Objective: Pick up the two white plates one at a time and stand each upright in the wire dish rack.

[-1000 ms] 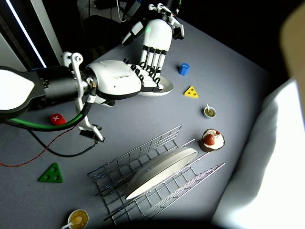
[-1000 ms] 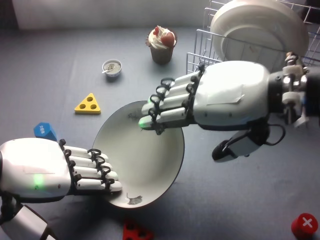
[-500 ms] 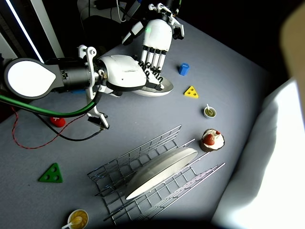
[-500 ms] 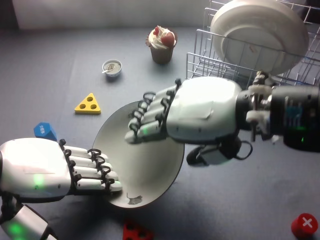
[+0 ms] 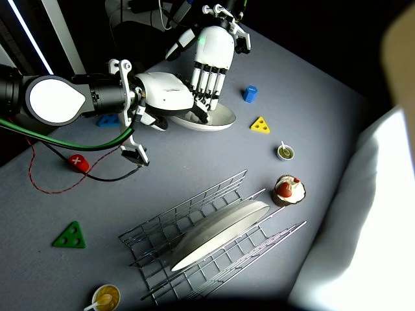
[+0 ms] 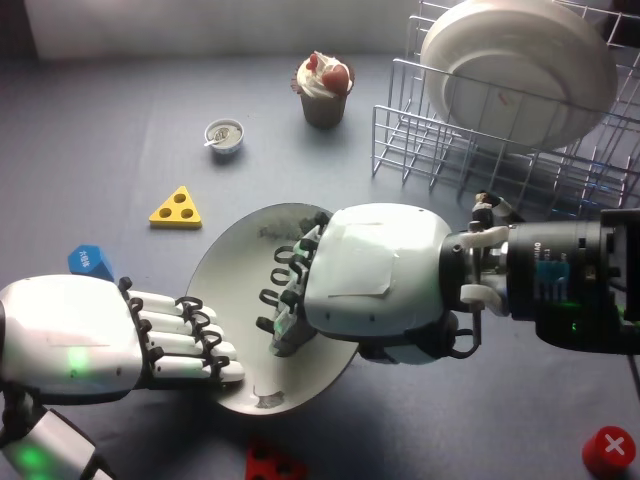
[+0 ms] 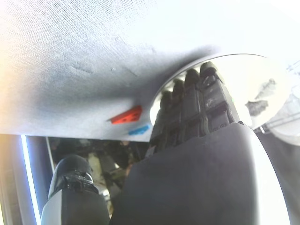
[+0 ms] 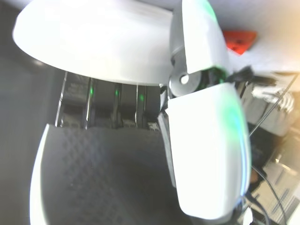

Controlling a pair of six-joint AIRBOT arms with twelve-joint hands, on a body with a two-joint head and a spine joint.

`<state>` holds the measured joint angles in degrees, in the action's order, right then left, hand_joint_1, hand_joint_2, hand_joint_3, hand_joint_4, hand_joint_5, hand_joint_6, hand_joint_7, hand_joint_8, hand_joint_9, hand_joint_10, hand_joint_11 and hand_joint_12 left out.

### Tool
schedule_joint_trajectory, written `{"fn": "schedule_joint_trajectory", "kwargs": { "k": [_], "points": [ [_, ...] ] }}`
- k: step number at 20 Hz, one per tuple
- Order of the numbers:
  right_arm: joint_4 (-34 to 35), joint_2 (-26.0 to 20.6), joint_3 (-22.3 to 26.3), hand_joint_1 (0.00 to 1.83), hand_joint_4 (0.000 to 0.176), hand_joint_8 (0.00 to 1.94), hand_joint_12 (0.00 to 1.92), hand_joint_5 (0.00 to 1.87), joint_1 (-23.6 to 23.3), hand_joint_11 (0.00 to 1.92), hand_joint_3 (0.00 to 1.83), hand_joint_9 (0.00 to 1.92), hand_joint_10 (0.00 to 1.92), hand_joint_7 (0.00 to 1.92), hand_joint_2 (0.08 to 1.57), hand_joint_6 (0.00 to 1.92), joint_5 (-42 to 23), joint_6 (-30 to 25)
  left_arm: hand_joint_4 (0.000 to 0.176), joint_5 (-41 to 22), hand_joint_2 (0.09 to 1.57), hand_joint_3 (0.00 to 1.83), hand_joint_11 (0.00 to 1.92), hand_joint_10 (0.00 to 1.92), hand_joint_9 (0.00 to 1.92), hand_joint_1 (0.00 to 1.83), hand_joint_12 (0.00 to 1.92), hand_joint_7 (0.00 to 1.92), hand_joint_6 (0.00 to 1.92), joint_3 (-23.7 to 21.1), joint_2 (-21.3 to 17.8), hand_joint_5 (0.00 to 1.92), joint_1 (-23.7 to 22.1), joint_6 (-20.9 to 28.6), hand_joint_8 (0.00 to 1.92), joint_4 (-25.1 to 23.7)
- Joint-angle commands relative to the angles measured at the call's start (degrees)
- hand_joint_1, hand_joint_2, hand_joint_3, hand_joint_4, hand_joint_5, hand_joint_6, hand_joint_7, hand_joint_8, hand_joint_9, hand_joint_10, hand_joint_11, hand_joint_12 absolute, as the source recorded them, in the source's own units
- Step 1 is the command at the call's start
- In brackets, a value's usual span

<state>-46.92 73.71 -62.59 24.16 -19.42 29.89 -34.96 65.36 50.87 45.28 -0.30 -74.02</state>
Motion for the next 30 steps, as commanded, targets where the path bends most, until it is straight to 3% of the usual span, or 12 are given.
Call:
{"fn": "schedule_joint_trajectory", "kwargs": {
  "k": [1,2,3,5,6,8,9,10,12,17,24,30],
  "points": [
    [1.85,0.3,-0.01,1.75,0.0,0.01,1.09,0.89,-0.25,0.83,0.0,0.93,0.01,0.9,1.02,0.0,-4.33,-0.2,0.0,1.38,0.96,0.0,0.16,0.0,0.16,0.06,0.0,0.15,0.0,0.17,0.96,0.12,0.53,0.3,0.01,-2.0],
    [2.82,0.72,-0.05,1.58,0.0,0.03,1.41,0.8,-0.25,0.81,0.0,0.84,0.78,0.95,1.12,0.98,-4.33,0.67,0.0,1.38,0.96,0.0,0.16,0.01,0.17,0.05,0.0,0.15,0.0,0.16,0.99,0.12,0.52,0.3,0.01,-2.0],
    [4.67,1.1,-0.03,1.51,0.0,0.55,1.34,0.89,-0.25,0.97,0.0,0.97,0.86,1.02,1.08,1.04,-4.33,2.77,0.0,1.37,0.96,0.0,0.17,0.01,0.17,0.06,0.01,0.16,0.0,0.16,1.01,0.13,0.45,0.3,0.01,-2.0],
    [6.17,1.7,-0.19,1.5,0.0,0.54,1.29,0.97,-0.17,1.03,0.0,1.12,0.69,1.12,1.04,0.98,-4.34,4.27,0.0,1.2,0.96,0.0,0.18,0.01,0.18,0.05,0.01,0.16,0.0,0.14,1.0,0.13,0.21,0.3,0.0,-1.84],
    [6.21,2.08,-0.45,1.5,0.0,0.35,1.2,1.04,-0.17,1.1,0.0,1.22,0.53,1.2,1.02,0.87,-4.35,4.27,0.0,1.05,0.96,0.0,0.18,0.01,0.18,0.05,0.01,0.17,0.01,0.1,0.99,0.14,-0.07,0.3,0.01,-1.22],
    [6.68,2.41,-0.94,1.5,0.0,0.36,1.23,1.04,-0.17,1.08,0.0,1.2,0.56,1.18,1.02,0.84,-4.48,4.27,0.0,0.38,0.96,0.0,0.19,0.01,0.19,0.05,0.02,0.18,0.01,0.06,0.54,0.16,-0.56,0.3,0.01,0.41],
    [6.75,2.5,-1.13,1.42,0.0,0.44,0.73,1.07,-0.17,1.14,0.0,1.2,0.69,1.18,1.03,0.87,-4.53,4.27,0.0,0.02,0.96,0.0,0.18,0.0,0.18,0.05,0.01,0.16,0.0,0.07,0.21,0.14,-0.85,0.3,0.0,1.41],
    [6.97,2.6,-1.33,1.48,0.0,0.36,1.12,1.05,-0.17,1.1,0.0,1.21,0.58,1.18,1.02,0.83,-4.66,4.27,0.0,-0.47,0.96,0.0,0.2,0.01,0.19,0.04,0.02,0.18,0.01,0.05,-0.15,0.15,-1.5,0.3,0.01,2.69],
    [7.44,2.36,-1.46,1.49,0.0,0.43,1.3,1.03,-0.42,1.04,0.0,1.17,0.64,1.13,1.04,0.86,-4.89,4.27,0.0,-1.27,0.96,0.0,0.19,0.0,0.18,0.05,0.01,0.17,0.0,-0.03,-0.77,0.14,-2.44,0.3,0.0,4.94],
    [9.03,0.41,-0.94,1.5,0.0,0.46,1.3,1.01,-2.93,1.01,0.0,1.16,0.64,1.14,1.04,0.9,-5.37,2.13,0.0,-2.55,0.96,0.0,0.18,0.01,0.16,0.06,0.01,0.17,0.01,-0.54,-2.94,0.14,-6.32,0.3,0.01,6.32],
    [10.31,-3.53,-0.01,1.5,0.0,0.62,1.31,0.96,-9.52,1.01,0.0,1.12,0.71,1.08,1.05,0.93,-5.76,-7.8,0.0,-4.12,0.96,0.0,0.14,0.0,0.13,0.07,0.0,0.13,0.0,-0.11,-5.35,0.13,-10.86,0.3,0.0,8.82],
    [11.95,-6.73,0.62,1.49,0.0,0.5,1.33,0.95,-14.47,1.03,0.0,1.15,0.69,1.11,1.05,0.93,-5.75,-16.21,0.0,-5.92,0.96,0.0,0.19,0.01,0.16,0.05,0.03,0.16,0.01,1.37,-6.84,0.15,-13.01,0.3,0.01,9.49]
  ]
}}
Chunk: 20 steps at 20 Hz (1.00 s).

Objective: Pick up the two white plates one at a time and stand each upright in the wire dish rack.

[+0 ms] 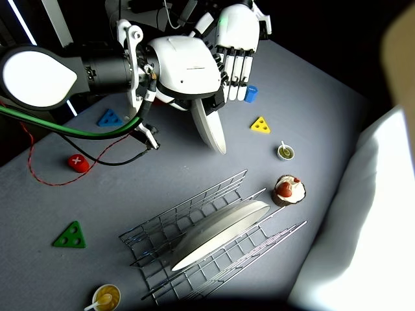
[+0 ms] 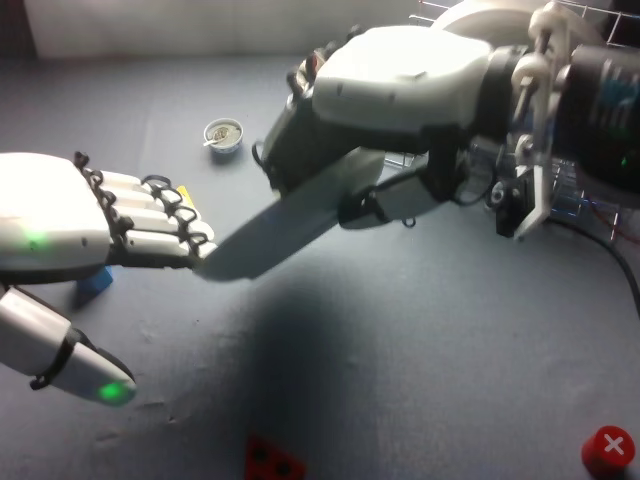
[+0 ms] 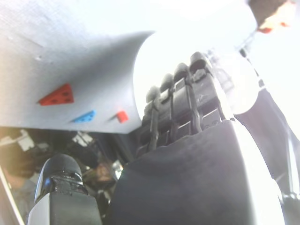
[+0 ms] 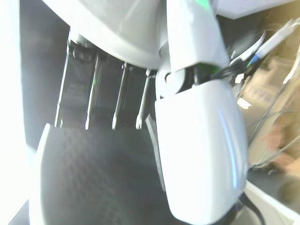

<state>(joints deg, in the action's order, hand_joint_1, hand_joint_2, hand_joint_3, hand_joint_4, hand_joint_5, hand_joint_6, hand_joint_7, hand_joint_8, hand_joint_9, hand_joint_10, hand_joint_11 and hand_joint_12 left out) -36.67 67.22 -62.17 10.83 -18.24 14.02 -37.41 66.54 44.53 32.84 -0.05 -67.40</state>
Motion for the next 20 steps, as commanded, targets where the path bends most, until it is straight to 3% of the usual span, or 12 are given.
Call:
{"fn": "schedule_joint_trajectory", "kwargs": {
  "k": [1,3,7,10,16,19,20],
  "points": [
    [1.75,-0.47,0.19,1.5,0.0,0.51,1.33,0.95,-1.53,1.03,0.0,1.15,0.69,1.11,1.05,0.93,-6.89,-1.53,0.0,-3.85,0.96,0.0,0.19,0.01,0.17,0.05,0.03,0.17,0.01,0.37,-0.69,0.15,-0.57,0.05,0.01,3.05],
    [2.37,-1.26,0.12,1.49,0.0,0.56,1.34,0.95,-2.55,1.02,0.0,1.14,0.71,1.08,1.05,0.93,-5.9,-5.68,0.0,-4.81,0.96,0.0,0.19,0.01,0.16,0.05,0.02,0.16,0.0,0.91,-1.45,0.15,-0.56,0.05,0.0,5.05],
    [10.61,-2.62,-0.83,1.49,0.0,0.52,1.34,0.94,-4.44,1.02,0.0,1.11,0.74,1.09,1.05,0.97,-3.48,-9.17,0.0,-5.78,0.95,0.0,0.18,0.0,0.15,0.05,0.02,0.16,0.0,1.9,-2.6,0.15,-0.55,0.05,0.0,6.97],
    [16.99,-3.86,-1.11,1.5,0.0,0.45,1.32,0.98,-6.3,1.04,0.0,1.17,0.66,1.13,1.04,0.89,-0.7,-9.21,0.0,-6.66,0.95,0.0,0.18,0.0,0.16,0.08,0.02,0.16,0.01,2.52,-3.21,0.16,-0.48,0.05,0.0,7.21],
    [27.13,-5.75,-2.29,1.5,0.0,0.61,1.35,0.94,-10.19,0.99,0.0,1.18,0.65,1.08,1.05,0.93,6.13,-9.18,0.0,-6.62,0.96,0.0,0.16,0.0,0.14,0.09,0.01,0.14,0.0,4.14,-3.57,0.15,-0.43,0.05,0.0,8.86],
    [30.01,-6.23,-3.3,1.5,0.0,0.57,1.36,0.97,-11.69,0.97,0.0,1.2,0.6,1.1,1.04,0.9,8.65,-9.15,0.0,-6.89,0.97,0.0,0.16,0.0,0.14,0.05,0.01,0.14,0.0,4.26,-3.58,0.14,-0.42,0.05,0.0,8.67],
    [30.87,-6.3,-3.61,1.42,0.0,0.62,0.81,0.99,-12.04,1.02,0.0,1.19,0.73,1.1,1.05,0.94,9.32,-9.15,0.0,-6.97,0.97,0.0,0.15,0.0,0.13,0.06,0.0,0.13,0.0,4.27,-3.55,0.13,-0.42,0.05,0.0,8.61]
  ]
}}
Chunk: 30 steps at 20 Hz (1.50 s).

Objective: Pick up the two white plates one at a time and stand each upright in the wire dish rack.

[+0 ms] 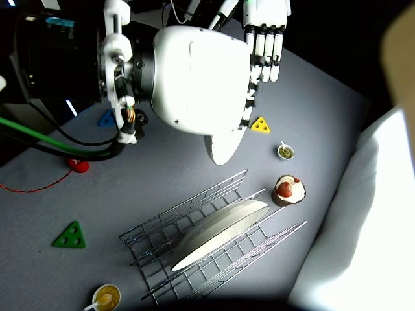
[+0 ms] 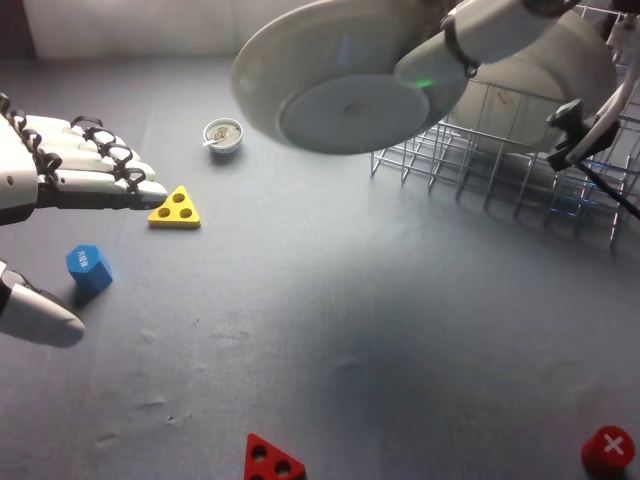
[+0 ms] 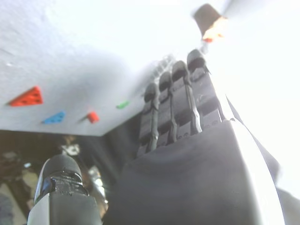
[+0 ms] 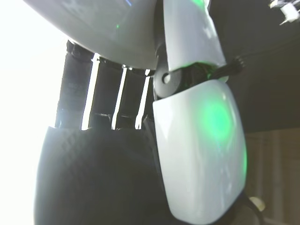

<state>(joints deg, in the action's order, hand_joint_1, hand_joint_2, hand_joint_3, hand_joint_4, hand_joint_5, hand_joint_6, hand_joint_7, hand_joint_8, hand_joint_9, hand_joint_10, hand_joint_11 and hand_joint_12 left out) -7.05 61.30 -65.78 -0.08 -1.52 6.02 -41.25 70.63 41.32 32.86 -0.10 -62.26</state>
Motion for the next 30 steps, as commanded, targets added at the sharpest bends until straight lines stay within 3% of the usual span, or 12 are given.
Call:
{"fn": "schedule_joint_trajectory", "kwargs": {
  "k": [1,3,7,12,13,14,19,21,23,24,25,30],
  "points": [
    [1.79,-0.51,-0.28,1.48,0.0,0.59,1.24,0.99,-1.49,0.98,0.0,1.2,0.61,1.1,1.04,0.88,-7.08,-1.14,0.0,-3.28,0.97,0.0,0.15,0.0,0.13,0.06,0.0,0.12,0.0,0.18,-0.12,0.13,-0.45,0.1,0.0,2.95],
    [2.83,-0.99,-0.55,1.5,0.0,0.66,1.37,0.95,-2.16,0.96,0.0,1.13,0.71,1.05,1.06,0.95,-6.74,-1.13,0.0,-3.63,0.96,0.0,0.16,0.01,0.14,0.06,0.01,0.14,0.0,-0.52,-0.07,0.14,-0.15,0.1,0.01,2.34],
    [5.05,-1.37,-1.26,1.5,0.0,0.62,1.41,0.96,-3.47,0.94,0.0,1.14,0.73,1.07,1.06,0.88,-5.0,-1.11,0.0,-3.47,0.97,0.0,0.16,0.0,0.14,0.02,0.0,0.13,0.0,-3.7,-0.21,0.13,-0.12,0.1,0.0,-0.55],
    [6.2,-2.52,-1.21,1.49,0.0,0.61,1.46,0.89,-5.27,0.95,0.0,1.09,0.81,1.06,1.07,0.98,-3.84,-0.63,0.0,-3.99,0.97,0.0,0.16,0.01,0.15,0.06,0.01,0.16,0.01,-3.83,-0.14,0.15,0.16,0.1,0.01,-1.23],
    [6.33,-2.66,-1.17,1.49,0.0,0.64,1.43,0.9,-5.27,0.95,0.0,1.1,0.78,1.06,1.07,0.97,-3.43,-0.62,0.0,-4.06,0.97,0.0,0.14,0.0,0.14,0.05,0.0,0.15,0.0,-3.55,-0.46,0.14,0.17,0.1,0.0,-1.09],
    [6.44,-2.9,-1.08,1.5,0.0,0.55,1.36,0.93,-5.26,0.99,0.0,1.18,0.64,1.13,1.04,0.95,-3.11,-0.62,0.0,-4.65,0.97,0.0,0.13,0.0,0.12,0.05,0.0,0.13,0.0,-3.34,-0.83,0.12,0.17,0.1,0.0,-0.64],
    [7.13,-3.94,-1.2,1.5,0.0,0.57,1.4,0.96,-5.25,0.96,0.0,1.17,0.66,1.13,1.05,0.86,-1.91,-0.48,0.0,-7.78,0.96,0.0,0.15,0.01,0.15,0.09,0.01,0.15,0.0,-4.48,-3.17,0.14,2.49,0.1,0.01,0.05],
    [7.13,-4.53,-1.34,1.5,0.0,0.4,1.29,1.0,-5.1,1.03,0.0,1.28,0.44,1.22,1.02,0.83,-2.11,-0.24,0.0,-8.04,0.97,0.0,0.15,0.01,0.15,0.07,0.01,0.14,0.0,-4.47,-3.33,0.14,2.55,0.1,0.0,-0.42],
    [7.13,-4.65,-1.58,1.51,0.0,0.34,1.26,1.03,-4.94,1.05,0.0,1.33,0.36,1.26,1.01,0.78,-2.49,-0.21,0.0,-8.91,0.97,0.0,0.13,0.0,0.12,0.04,0.0,0.12,0.0,-4.43,-3.4,0.12,2.48,0.1,0.0,-0.54],
    [7.14,-4.77,-1.66,1.5,0.0,0.37,1.3,1.03,-4.72,1.02,0.0,1.27,0.46,1.23,1.02,0.76,-2.54,-0.2,0.0,-9.29,0.97,0.0,0.12,0.0,0.11,0.04,0.0,0.12,0.0,-4.41,-3.4,0.12,2.35,0.1,0.0,-0.77],
    [7.14,-4.92,-1.73,1.51,0.0,0.36,1.26,1.03,-4.4,1.06,0.0,1.33,0.36,1.25,1.01,0.76,-3.0,-0.19,0.0,-9.66,0.96,0.0,0.14,0.01,0.13,0.04,0.01,0.14,0.01,-4.41,-3.38,0.14,2.29,0.1,0.01,-0.82],
    [6.81,-6.22,-2.06,1.51,0.0,0.3,1.22,1.04,-3.74,1.08,0.0,1.34,0.31,1.29,1.0,0.76,-4.0,1.89,0.0,-10.59,0.97,0.0,0.12,0.0,0.11,0.03,0.0,0.12,0.0,-4.08,-3.29,0.13,2.29,0.1,0.0,-0.8]
  ]
}}
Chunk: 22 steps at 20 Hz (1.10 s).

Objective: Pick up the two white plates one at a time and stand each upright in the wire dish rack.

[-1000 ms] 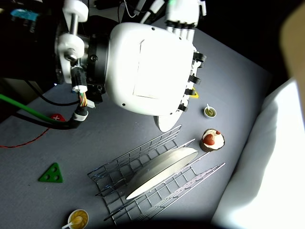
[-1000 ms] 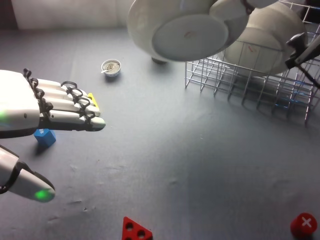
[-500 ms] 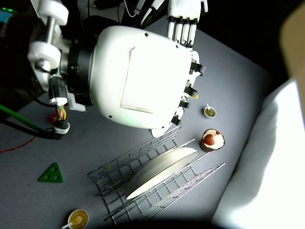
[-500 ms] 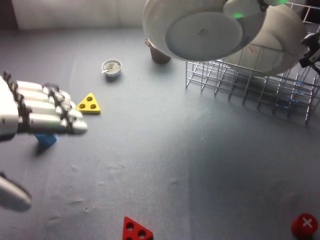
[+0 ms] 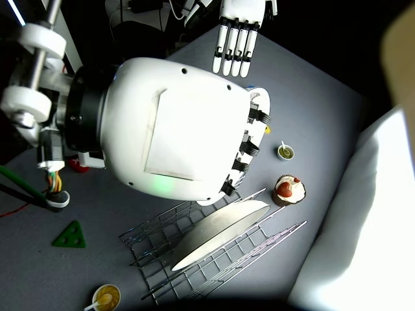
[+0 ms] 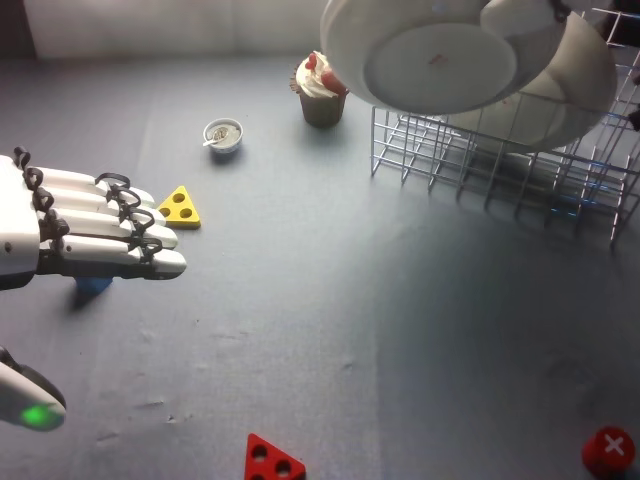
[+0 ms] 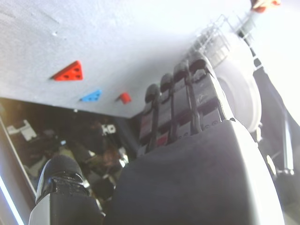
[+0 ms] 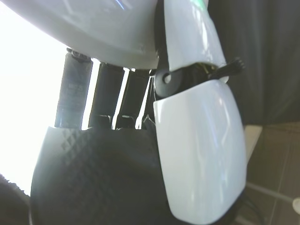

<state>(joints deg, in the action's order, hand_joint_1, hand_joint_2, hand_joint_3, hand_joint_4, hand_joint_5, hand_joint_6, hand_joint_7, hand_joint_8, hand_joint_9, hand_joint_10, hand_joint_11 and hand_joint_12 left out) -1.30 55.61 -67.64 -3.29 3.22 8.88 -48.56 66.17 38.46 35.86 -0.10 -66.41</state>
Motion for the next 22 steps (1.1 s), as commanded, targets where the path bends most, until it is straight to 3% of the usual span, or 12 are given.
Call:
{"fn": "schedule_joint_trajectory", "kwargs": {
  "k": [1,6,7,8,9,11,12,13,15,16,18,22],
  "points": [
    [1.2,-0.67,-0.21,1.51,0.0,0.32,1.22,1.03,-0.56,1.08,0.0,1.32,0.36,1.27,1.0,0.79,-8.92,-0.98,0.0,-3.57,0.97,0.0,0.13,0.0,0.12,0.04,0.0,0.13,0.0,0.51,-0.38,0.14,-0.71,0.1,0.0,3.36],
    [2.92,-1.38,0.08,1.51,0.0,0.44,1.25,0.99,-0.56,1.06,0.0,1.33,0.34,1.21,1.01,0.83,-8.03,-0.98,0.0,-4.1,0.97,0.0,0.12,0.0,0.12,0.04,0.0,0.13,0.0,0.53,-0.29,0.13,-0.77,0.1,0.0,3.22],
    [2.94,-1.46,0.15,1.51,0.0,0.47,1.23,0.99,-0.56,1.08,0.0,1.38,0.25,1.2,1.01,0.8,-7.64,-0.98,0.0,-4.36,0.96,0.0,0.14,0.01,0.14,0.06,0.01,0.15,0.01,0.5,-0.29,0.14,-0.77,0.1,0.01,2.75],
    [3.2,-1.56,0.14,1.43,0.0,0.45,0.71,1.05,-0.56,1.12,0.0,1.4,0.39,1.25,1.0,0.73,-7.45,-0.98,0.0,-4.9,0.96,0.0,0.14,0.01,0.14,0.04,0.01,0.15,0.0,0.36,-0.29,0.14,-0.77,0.1,0.01,2.33],
    [3.23,-1.65,0.07,1.41,0.0,0.51,0.44,1.04,-0.56,1.2,0.0,1.35,0.54,1.23,1.01,0.73,-7.42,-0.98,0.0,-4.97,0.97,0.0,0.14,0.01,0.14,0.01,0.01,0.14,0.0,0.14,-0.3,0.13,-0.77,0.1,0.0,1.95],
    [3.24,-2.08,0.02,1.4,0.0,0.57,0.28,0.99,-0.56,1.23,0.0,1.27,0.71,1.2,1.02,0.79,-6.75,-0.98,0.0,-4.79,0.96,0.0,0.17,0.01,0.17,0.04,0.02,0.17,0.01,-0.28,-0.35,0.14,-0.83,0.1,0.01,1.49],
    [3.23,-2.38,-0.13,1.48,0.0,0.59,1.16,1.0,-0.56,1.03,0.0,1.23,0.63,1.14,1.03,0.73,-6.55,-0.96,0.0,-4.15,0.96,0.0,0.17,0.01,0.17,0.03,0.02,0.16,0.0,-0.29,-0.35,0.13,-0.89,0.1,0.01,1.47],
    [3.22,-2.61,-0.39,1.5,0.0,0.55,1.31,1.0,-0.54,1.01,0.0,1.29,0.49,1.16,1.02,0.75,-6.29,-0.96,0.0,-3.36,0.97,0.0,0.18,0.01,0.18,0.03,0.02,0.18,0.01,-0.18,-0.38,0.16,-0.91,0.1,0.01,1.54],
    [3.21,-2.99,-0.56,1.51,0.0,0.56,1.28,1.02,-0.39,1.04,0.0,1.33,0.39,1.15,1.01,0.76,-6.18,-0.82,0.0,-3.8,0.96,0.0,0.19,0.01,0.2,0.02,0.03,0.2,0.01,0.61,-0.36,0.17,-0.93,0.1,0.01,2.23],
    [3.21,-3.09,-0.65,1.5,0.0,0.62,1.36,0.99,-0.34,0.98,0.0,1.2,0.6,1.1,1.04,0.82,-6.18,-0.82,0.0,-4.35,0.96,0.0,0.19,0.01,0.21,0.01,0.03,0.21,0.01,0.84,-0.36,0.17,-0.93,0.1,0.01,2.38],
    [3.21,-3.36,-0.72,1.5,0.0,0.63,1.43,0.97,-0.34,0.93,0.0,1.17,0.68,1.11,1.05,0.81,-5.91,-0.82,0.0,-5.22,0.96,0.0,0.19,0.01,0.2,0.02,0.02,0.2,0.01,0.92,-0.38,0.17,-0.92,0.1,0.01,3.0],
    [3.54,-3.71,-0.59,1.5,0.0,0.5,1.36,0.97,-0.34,0.99,0.0,1.21,0.58,1.16,1.04,0.84,-5.21,-0.86,0.0,-5.25,0.96,0.0,0.19,0.01,0.2,0.05,0.02,0.2,0.01,0.68,-0.71,0.17,-1.3,0.1,0.01,3.24]
  ]
}}
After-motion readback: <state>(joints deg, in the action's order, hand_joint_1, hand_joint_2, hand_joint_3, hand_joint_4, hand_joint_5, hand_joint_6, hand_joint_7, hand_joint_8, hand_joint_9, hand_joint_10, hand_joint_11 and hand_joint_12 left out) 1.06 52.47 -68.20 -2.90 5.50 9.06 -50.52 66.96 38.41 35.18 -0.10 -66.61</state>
